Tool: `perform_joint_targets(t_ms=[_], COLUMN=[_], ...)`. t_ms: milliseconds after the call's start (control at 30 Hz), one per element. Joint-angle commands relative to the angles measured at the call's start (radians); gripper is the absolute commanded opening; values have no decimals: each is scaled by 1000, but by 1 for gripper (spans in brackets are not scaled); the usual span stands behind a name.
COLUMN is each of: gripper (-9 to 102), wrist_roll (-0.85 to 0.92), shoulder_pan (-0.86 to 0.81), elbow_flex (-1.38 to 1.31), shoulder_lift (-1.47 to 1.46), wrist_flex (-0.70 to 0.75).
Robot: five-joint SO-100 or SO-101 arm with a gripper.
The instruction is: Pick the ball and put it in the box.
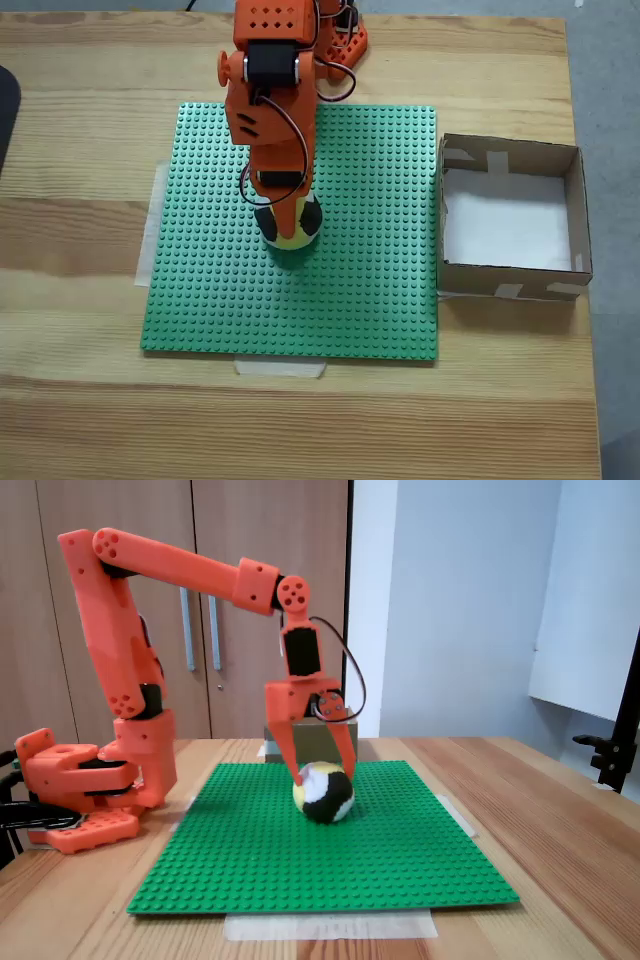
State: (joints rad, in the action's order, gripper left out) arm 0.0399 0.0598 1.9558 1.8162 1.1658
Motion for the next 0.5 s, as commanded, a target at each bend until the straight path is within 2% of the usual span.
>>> perform_joint_targets(t_ms=[0,300,467], gripper=[30,29,22], wrist_roll=[-11,-23,-5], shoulder_pan=[-17,-38,-46], elbow_flex=[6,60,75], shoulder_lift=[83,133,147], wrist_flex=[-15,-43,-55])
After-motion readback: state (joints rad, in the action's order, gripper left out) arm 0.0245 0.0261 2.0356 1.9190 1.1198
